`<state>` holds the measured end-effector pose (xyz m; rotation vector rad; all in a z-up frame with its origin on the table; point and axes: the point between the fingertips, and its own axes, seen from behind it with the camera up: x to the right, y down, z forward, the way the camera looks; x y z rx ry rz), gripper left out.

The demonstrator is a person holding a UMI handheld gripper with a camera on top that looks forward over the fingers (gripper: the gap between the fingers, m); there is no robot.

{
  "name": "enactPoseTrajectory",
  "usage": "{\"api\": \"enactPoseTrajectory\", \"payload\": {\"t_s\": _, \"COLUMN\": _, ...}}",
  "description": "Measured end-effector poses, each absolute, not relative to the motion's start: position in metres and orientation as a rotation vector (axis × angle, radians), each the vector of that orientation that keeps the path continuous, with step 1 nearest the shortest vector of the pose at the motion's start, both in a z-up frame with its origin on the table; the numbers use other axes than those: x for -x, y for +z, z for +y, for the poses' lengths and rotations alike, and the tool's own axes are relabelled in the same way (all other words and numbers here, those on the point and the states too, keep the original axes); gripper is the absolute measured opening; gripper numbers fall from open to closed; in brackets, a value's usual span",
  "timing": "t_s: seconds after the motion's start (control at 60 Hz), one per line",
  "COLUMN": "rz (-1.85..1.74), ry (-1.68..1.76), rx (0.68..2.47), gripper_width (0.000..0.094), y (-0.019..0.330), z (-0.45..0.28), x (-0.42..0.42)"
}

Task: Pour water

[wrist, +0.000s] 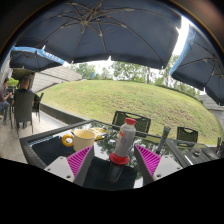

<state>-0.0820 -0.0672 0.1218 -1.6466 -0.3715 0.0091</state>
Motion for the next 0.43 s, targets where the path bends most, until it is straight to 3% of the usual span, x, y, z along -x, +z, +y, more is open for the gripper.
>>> {"api": "enactPoseTrajectory", "payload": {"t_s": 0.433, "rz": -0.219, "ry": 0.169, "rx": 1.675, "gripper_width": 0.0844, "y": 0.094, "z": -0.073, "x": 0.053}}
